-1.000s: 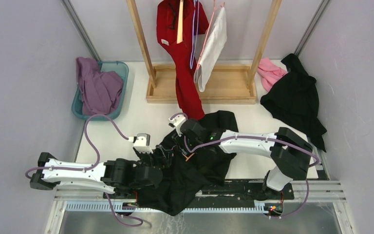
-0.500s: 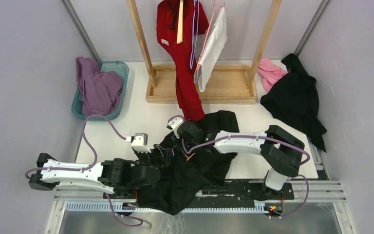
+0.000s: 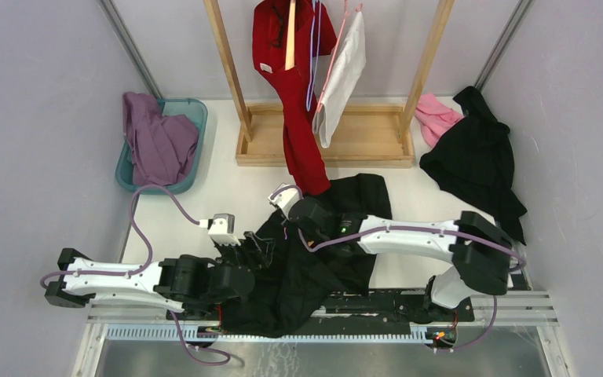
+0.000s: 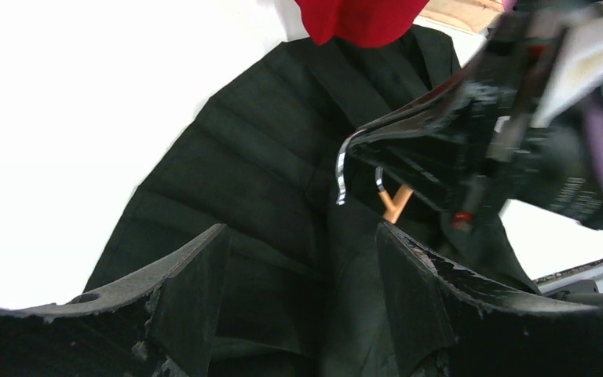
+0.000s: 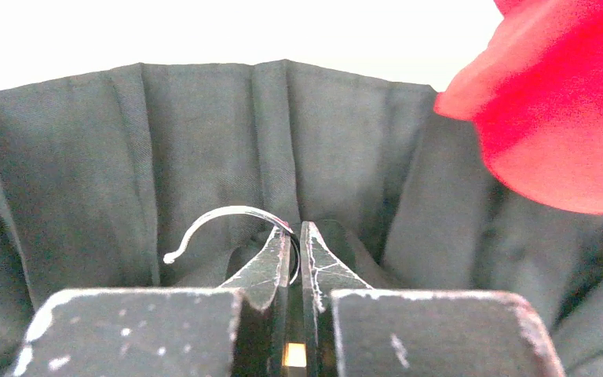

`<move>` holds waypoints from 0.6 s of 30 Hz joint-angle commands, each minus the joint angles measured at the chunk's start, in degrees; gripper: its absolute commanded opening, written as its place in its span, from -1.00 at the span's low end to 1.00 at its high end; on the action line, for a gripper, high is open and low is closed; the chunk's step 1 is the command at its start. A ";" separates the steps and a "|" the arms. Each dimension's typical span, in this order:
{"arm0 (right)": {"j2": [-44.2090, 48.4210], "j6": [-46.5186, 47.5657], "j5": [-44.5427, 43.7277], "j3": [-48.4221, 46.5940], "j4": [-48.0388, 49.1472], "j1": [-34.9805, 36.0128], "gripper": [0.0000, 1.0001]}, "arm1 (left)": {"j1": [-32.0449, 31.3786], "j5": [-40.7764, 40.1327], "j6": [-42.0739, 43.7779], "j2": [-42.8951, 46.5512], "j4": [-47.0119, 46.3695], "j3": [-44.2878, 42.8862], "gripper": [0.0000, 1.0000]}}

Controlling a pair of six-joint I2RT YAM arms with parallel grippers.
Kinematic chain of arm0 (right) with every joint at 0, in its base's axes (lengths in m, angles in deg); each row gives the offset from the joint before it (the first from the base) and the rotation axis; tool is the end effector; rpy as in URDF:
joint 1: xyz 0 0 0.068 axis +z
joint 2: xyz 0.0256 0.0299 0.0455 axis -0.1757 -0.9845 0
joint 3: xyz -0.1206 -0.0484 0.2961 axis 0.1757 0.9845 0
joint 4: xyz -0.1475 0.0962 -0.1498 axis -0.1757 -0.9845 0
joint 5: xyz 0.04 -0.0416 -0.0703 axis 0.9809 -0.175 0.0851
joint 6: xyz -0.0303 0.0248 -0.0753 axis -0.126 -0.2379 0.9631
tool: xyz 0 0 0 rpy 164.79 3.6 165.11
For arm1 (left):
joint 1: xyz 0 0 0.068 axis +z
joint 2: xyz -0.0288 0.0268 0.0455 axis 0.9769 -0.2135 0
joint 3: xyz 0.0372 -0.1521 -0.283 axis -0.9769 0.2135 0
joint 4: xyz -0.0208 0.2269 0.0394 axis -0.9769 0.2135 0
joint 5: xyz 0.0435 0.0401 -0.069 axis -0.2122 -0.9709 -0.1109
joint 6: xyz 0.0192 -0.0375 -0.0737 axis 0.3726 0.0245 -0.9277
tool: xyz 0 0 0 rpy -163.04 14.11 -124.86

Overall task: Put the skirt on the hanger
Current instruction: Pick up the hanger at the center of the board.

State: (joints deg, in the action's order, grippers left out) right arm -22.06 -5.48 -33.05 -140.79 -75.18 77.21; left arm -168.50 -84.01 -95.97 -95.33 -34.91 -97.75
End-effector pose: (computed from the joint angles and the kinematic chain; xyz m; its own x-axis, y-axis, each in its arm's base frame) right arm 0.1565 0.3103 0.2631 -0.3957 -0.4955 -0.7733 -0.7246 0.6858 -0.0686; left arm 0.0657 -0.0421 0.2504 -0.4384 -0.3634 -0.8220 0.1491 0.8725 -0.4653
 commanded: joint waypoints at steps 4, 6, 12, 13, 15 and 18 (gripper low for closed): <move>11.00 10.95 -17.33 -2.29 -2.55 5.02 -0.97 | 0.11 -2.73 1.84 0.56 -1.08 0.02 0.49; 12.21 13.17 -20.94 -2.85 -3.27 6.64 -0.97 | 0.12 -2.16 3.12 0.54 -2.11 0.00 0.48; 12.61 18.88 -29.33 -3.08 -2.93 10.26 -0.97 | 0.09 2.45 6.61 -1.44 -5.82 0.13 0.46; 12.62 19.45 -30.40 -3.06 -2.76 10.61 -0.97 | 0.05 3.66 7.57 -1.72 -7.50 0.38 0.44; 12.52 20.89 -32.72 -3.45 -2.49 11.36 -0.97 | 0.04 5.92 9.60 -2.51 -10.39 0.77 0.43; 13.43 21.95 -34.25 -4.70 -3.61 11.57 -0.97 | -0.78 7.50 10.10 -4.14 -11.90 0.35 0.42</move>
State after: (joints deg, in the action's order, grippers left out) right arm -10.91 11.15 -59.36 -141.14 -79.37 88.18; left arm -168.52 -78.76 -89.81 -97.76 -41.08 -97.40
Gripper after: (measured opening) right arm 0.058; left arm 0.714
